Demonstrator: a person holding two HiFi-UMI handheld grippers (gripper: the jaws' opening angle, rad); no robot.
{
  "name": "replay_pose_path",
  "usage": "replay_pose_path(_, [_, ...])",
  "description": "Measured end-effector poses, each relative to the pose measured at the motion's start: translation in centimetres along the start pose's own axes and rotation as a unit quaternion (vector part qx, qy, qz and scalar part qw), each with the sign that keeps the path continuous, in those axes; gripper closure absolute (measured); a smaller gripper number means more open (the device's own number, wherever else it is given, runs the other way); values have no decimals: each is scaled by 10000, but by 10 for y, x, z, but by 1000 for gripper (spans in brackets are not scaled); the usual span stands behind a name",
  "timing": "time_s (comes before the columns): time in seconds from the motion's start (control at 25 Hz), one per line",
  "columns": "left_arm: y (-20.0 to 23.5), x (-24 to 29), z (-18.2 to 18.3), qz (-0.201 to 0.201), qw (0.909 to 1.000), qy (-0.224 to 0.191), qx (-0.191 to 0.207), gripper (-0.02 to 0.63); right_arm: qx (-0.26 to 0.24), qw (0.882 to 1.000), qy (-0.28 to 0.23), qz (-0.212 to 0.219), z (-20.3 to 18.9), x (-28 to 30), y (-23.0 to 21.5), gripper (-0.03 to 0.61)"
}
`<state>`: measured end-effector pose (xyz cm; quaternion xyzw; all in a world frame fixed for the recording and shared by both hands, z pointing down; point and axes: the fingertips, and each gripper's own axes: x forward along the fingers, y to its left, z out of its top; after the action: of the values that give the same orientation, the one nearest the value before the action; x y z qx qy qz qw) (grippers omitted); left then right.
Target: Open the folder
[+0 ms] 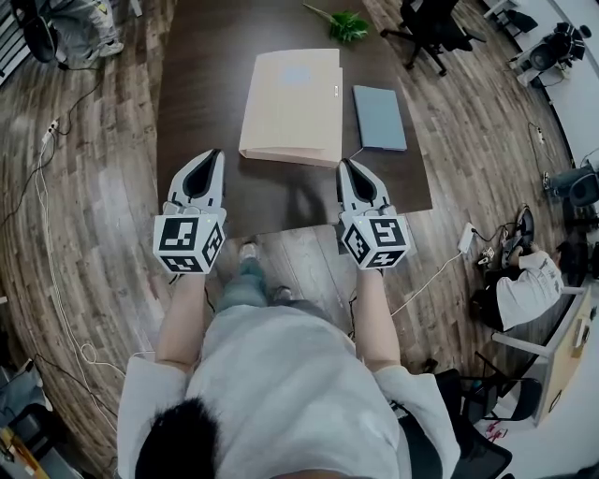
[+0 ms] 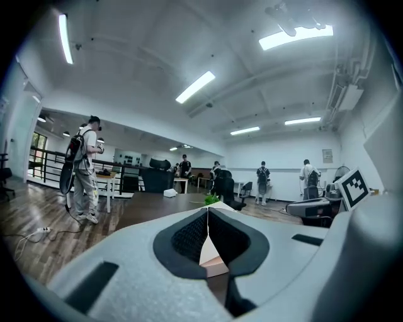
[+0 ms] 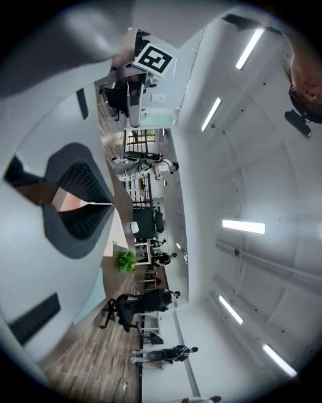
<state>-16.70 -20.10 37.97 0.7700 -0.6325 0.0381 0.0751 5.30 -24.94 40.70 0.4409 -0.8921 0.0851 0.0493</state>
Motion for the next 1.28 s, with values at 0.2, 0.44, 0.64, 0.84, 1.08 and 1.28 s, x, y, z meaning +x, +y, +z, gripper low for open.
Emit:
replay_pose_path(0.2, [-10,-23,24,80,9995,-298,-29,604,-213,9997,-148,27,18,-22,10,566])
replay_pose_path(0.44, [-24,-45,44,66,9985,-545,41,604,-322,9985,-437,83,42,-48,19,566])
replay_pose_path(0.64, [-36,-64,58,67,9972,-742,94,604,-447,9970,-620,106,58,-69,29,566])
replay_pose_path(0.84, [-45,-82,66,83,9961,-862,181,604,-540,9955,-775,112,69,-88,38,566])
replay_pose_path(1.08, [-56,-100,76,107,9944,-1009,304,604,-665,9929,-972,138,84,-107,48,566])
replay_pose_path(1.28, [-58,-114,79,148,9934,-1103,265,604,-692,9918,-1068,131,89,-121,55,566])
